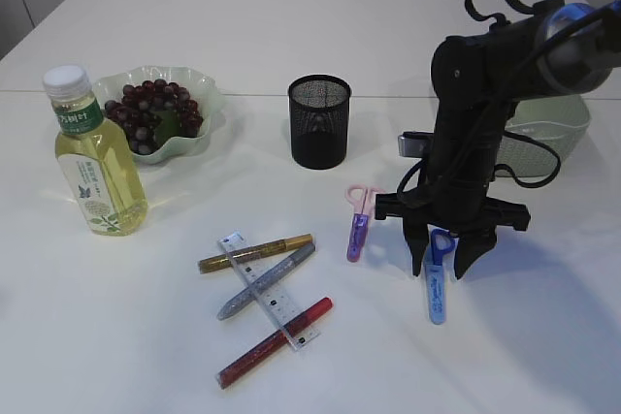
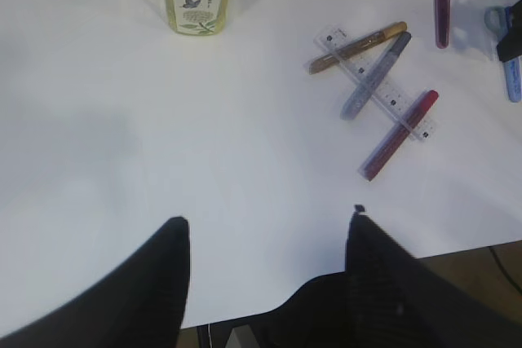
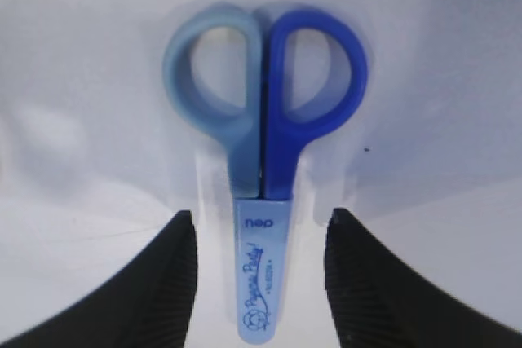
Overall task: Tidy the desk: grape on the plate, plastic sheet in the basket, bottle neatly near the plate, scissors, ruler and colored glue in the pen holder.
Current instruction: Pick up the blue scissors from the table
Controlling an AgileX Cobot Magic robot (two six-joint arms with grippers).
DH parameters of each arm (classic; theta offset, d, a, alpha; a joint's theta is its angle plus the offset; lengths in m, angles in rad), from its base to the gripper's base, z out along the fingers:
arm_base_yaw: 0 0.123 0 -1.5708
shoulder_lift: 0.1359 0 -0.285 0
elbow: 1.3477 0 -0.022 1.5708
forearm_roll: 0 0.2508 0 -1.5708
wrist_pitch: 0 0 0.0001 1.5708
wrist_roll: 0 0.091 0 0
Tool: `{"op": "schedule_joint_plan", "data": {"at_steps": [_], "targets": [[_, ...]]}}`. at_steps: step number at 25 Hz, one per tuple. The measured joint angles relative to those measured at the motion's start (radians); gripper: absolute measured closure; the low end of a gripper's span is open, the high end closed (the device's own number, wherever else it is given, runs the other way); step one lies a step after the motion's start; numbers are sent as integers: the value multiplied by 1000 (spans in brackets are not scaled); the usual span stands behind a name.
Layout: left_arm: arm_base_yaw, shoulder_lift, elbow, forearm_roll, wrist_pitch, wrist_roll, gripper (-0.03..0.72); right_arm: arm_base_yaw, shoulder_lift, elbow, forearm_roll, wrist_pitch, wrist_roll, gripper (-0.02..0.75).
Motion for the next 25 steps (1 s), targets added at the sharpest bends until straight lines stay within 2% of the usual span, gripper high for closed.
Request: {"op": "schedule_joint_plan", "data": {"at_steps": [25], "targets": [[0, 0, 0, 0, 0, 0, 245, 0, 29, 0, 0, 6, 0, 333]]}}
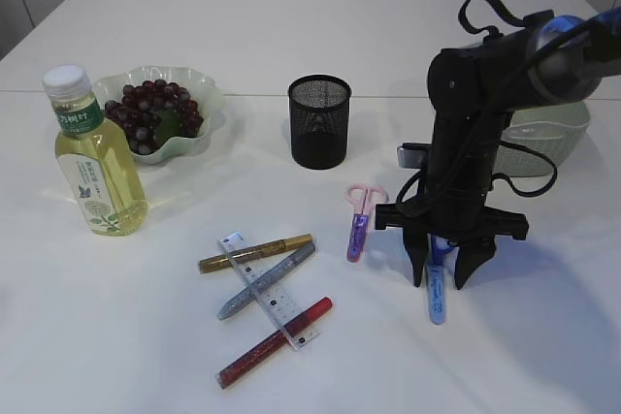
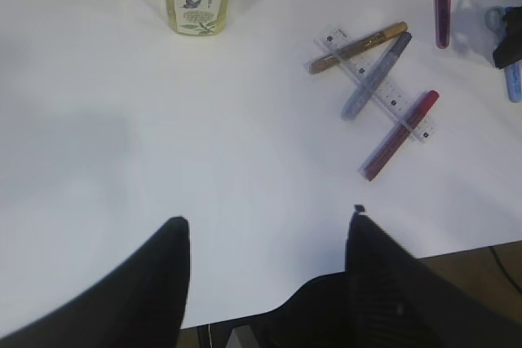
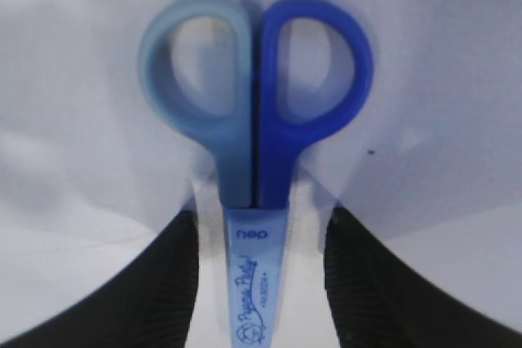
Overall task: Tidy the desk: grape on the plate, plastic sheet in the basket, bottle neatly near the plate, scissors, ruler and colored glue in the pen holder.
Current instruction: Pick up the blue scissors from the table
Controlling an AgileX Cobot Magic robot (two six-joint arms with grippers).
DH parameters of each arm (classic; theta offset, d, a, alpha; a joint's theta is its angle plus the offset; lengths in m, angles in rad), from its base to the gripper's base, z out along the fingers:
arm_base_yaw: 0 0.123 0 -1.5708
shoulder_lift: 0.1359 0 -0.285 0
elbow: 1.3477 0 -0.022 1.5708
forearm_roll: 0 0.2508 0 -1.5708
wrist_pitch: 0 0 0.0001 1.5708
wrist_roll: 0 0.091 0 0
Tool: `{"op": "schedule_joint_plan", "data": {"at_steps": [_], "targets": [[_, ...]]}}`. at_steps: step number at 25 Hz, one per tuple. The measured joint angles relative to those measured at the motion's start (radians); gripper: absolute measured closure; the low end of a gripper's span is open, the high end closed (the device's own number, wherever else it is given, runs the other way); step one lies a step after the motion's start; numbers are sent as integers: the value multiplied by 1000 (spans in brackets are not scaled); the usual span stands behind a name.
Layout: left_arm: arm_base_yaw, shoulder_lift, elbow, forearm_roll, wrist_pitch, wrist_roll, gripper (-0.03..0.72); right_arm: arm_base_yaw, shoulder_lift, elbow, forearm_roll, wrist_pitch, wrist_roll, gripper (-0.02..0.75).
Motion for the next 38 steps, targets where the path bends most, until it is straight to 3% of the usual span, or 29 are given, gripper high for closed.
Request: {"op": "schedule_joint_plan", "data": {"at_steps": [14, 18, 23, 38], "targets": [[0, 0, 0, 2, 0, 0, 245, 0, 2, -2, 4, 2, 0, 335], [0, 0, 0, 2, 0, 0, 245, 0, 2, -2, 4, -2, 0, 399], [0, 0, 0, 2, 0, 0, 245, 0, 2, -2, 4, -2, 0, 534], [0, 0, 0, 2, 0, 0, 246, 0, 2, -5, -18, -4, -56, 559]]}}
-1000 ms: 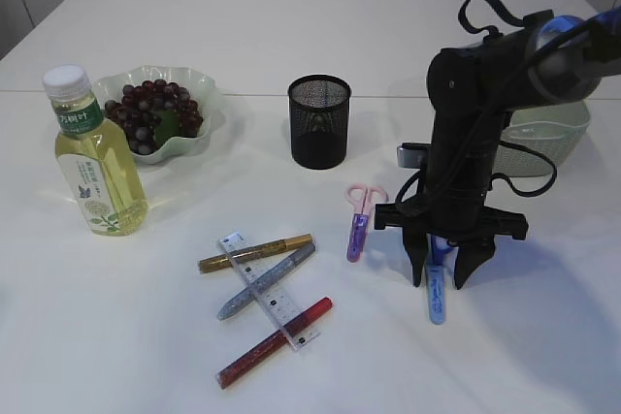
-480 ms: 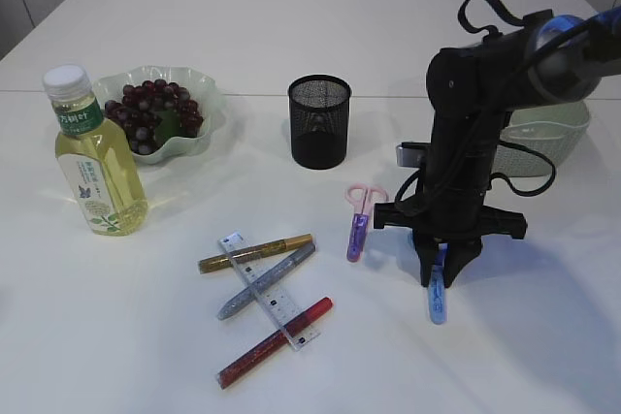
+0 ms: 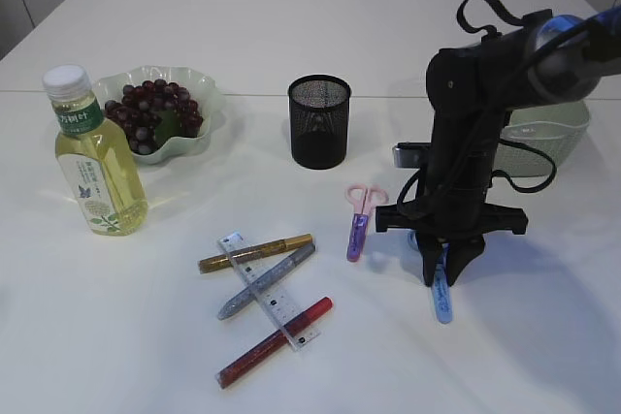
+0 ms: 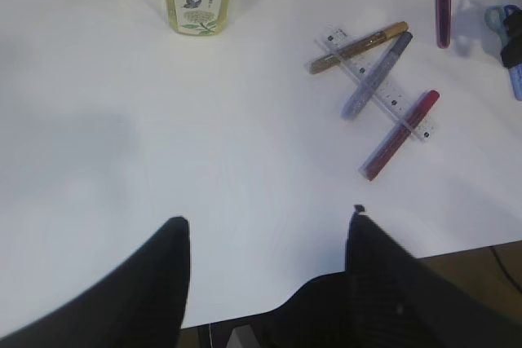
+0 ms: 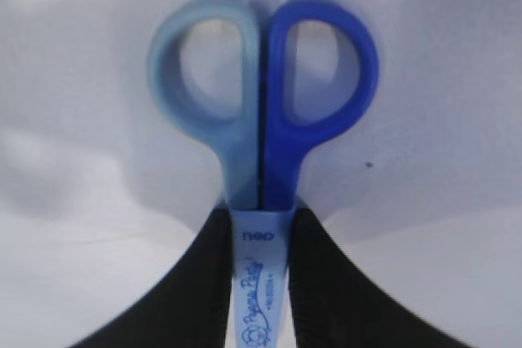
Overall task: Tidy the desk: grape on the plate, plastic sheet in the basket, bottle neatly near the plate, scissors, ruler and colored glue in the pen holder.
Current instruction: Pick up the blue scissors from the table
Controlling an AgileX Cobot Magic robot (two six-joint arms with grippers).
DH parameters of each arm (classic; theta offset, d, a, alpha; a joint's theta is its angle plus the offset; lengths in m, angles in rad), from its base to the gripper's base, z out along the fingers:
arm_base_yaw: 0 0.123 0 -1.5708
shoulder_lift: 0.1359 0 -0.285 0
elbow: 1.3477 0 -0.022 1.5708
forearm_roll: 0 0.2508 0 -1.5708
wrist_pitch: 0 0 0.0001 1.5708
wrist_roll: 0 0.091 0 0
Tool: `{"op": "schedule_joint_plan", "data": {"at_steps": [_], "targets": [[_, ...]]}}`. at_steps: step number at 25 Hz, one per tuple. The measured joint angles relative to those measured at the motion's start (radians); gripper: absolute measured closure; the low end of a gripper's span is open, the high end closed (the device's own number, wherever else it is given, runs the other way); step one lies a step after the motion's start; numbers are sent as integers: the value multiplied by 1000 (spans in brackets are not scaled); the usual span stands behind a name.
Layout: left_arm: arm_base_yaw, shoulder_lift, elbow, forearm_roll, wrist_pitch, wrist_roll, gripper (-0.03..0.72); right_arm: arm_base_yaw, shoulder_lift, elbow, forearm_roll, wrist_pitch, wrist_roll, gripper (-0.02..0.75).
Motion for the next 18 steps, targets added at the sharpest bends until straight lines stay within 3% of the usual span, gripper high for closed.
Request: {"op": "schedule_joint_plan", "data": {"at_steps": [18], "targets": [[0, 0, 0, 0, 0, 0, 246, 58, 1, -33, -8, 48, -170, 559]]}}
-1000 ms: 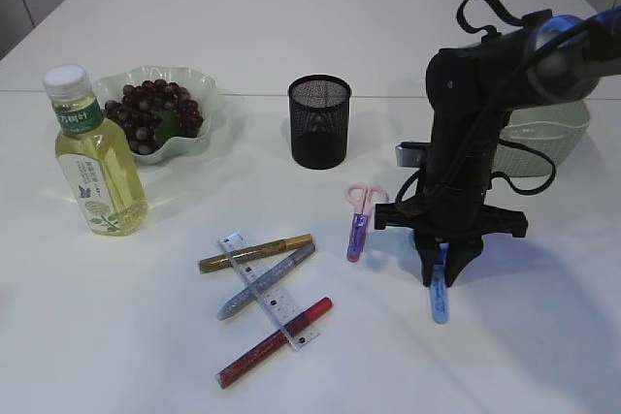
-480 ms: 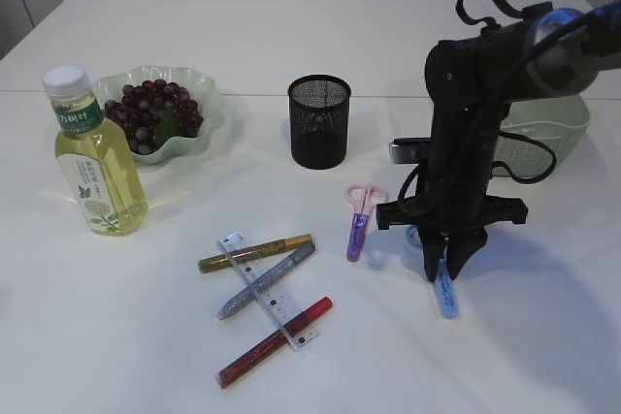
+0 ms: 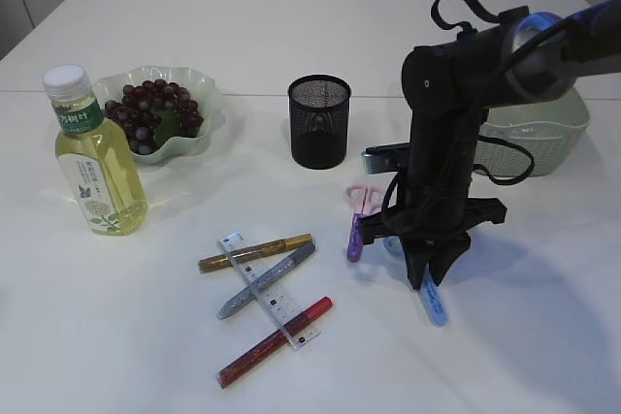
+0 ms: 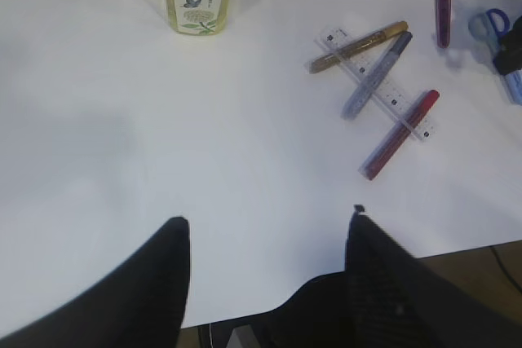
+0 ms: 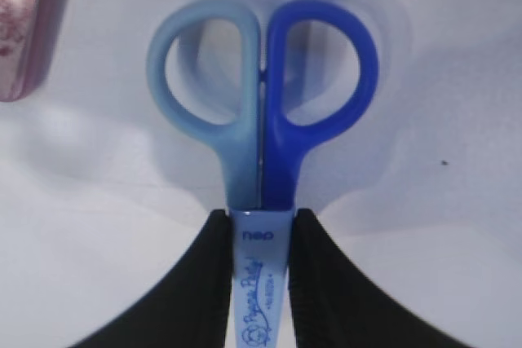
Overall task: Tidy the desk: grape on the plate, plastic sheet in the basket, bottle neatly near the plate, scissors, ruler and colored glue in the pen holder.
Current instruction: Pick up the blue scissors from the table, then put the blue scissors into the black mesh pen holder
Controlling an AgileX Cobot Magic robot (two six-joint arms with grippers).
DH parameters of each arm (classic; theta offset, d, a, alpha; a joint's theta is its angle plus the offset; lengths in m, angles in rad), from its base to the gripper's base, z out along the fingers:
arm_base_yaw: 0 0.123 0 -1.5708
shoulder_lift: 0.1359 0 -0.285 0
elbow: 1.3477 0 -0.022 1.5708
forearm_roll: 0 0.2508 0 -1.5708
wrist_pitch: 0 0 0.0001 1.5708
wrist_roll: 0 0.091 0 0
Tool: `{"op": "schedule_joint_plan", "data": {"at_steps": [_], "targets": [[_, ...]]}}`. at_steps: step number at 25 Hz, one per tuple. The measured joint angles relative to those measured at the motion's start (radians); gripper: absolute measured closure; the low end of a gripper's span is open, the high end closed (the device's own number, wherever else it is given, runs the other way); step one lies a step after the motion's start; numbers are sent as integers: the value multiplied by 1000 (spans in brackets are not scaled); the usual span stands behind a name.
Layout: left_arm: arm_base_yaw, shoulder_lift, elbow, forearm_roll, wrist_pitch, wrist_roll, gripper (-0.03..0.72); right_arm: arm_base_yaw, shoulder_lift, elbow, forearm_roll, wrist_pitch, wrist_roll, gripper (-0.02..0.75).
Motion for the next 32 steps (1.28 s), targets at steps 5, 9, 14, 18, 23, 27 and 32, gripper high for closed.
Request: {"op": "schedule_joint_plan", "data": {"at_steps": [5, 9, 14, 18, 23, 27, 32], "targets": [[0, 0, 0, 0, 0, 0, 246, 2, -34, 0, -2, -36, -32, 560], [0, 0, 0, 0, 0, 0, 246, 2, -96, 0, -13, -101, -43, 560], [0, 0, 0, 0, 0, 0, 246, 2, -178, 2, -30, -182, -63, 560], [0, 0, 0, 0, 0, 0, 246, 2, -239, 4, -45, -256, -79, 560], [0, 0, 0, 0, 0, 0, 246, 2, -301, 4, -70, -396, -88, 560], [0, 0, 0, -2, 0, 0, 246, 2, -325, 4, -70, -532, -92, 560], [0, 0, 0, -2, 0, 0, 246, 2, -325, 4, -75, -761, -92, 560]]}}
